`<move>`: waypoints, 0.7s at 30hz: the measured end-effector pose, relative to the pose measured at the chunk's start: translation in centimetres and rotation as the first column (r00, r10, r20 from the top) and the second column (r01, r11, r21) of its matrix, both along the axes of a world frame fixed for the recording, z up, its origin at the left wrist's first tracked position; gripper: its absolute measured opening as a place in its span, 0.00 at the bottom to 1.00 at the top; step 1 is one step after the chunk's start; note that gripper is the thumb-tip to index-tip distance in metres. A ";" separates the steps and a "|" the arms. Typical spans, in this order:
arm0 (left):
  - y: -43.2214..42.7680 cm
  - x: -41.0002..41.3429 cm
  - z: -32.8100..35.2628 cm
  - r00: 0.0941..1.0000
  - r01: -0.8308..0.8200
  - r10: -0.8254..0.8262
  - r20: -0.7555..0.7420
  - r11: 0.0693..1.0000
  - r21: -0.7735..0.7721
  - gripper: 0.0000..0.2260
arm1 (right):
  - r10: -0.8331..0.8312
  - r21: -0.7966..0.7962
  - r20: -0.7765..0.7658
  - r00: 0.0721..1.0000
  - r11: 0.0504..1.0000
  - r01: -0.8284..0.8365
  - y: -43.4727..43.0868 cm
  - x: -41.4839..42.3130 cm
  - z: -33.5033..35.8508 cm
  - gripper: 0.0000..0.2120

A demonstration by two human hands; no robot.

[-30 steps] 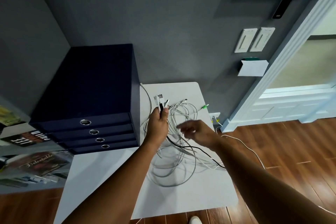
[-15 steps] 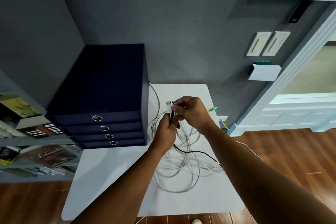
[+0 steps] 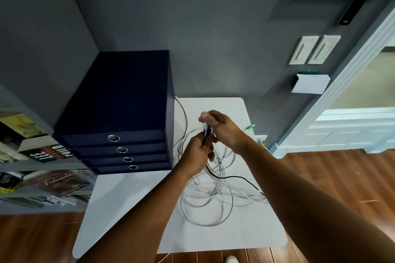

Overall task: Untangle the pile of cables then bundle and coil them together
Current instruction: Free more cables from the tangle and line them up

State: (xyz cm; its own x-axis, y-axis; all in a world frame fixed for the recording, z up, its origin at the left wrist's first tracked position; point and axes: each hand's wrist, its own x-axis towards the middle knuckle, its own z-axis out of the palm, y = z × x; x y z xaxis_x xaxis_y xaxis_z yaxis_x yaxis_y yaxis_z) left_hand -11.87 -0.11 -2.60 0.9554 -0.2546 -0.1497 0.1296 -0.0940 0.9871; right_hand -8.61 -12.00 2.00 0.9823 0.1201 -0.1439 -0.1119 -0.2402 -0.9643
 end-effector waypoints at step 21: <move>-1.8 2.6 4.9 0.945 -0.271 0.304 0.118 0.933 -0.237 0.11 | 0.226 0.243 -0.155 0.962 0.952 -0.184 -3.6 -5.5 -4.2 0.18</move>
State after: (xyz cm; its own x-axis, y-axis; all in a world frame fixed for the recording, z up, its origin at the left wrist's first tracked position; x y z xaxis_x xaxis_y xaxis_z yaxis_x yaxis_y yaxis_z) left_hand -9.24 -1.95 2.25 0.9993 0.0243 0.0290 -0.0322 0.1412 0.9895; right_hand -14.13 -15.59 -2.23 0.8934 0.3654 -0.2612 -0.2591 -0.0559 -0.9642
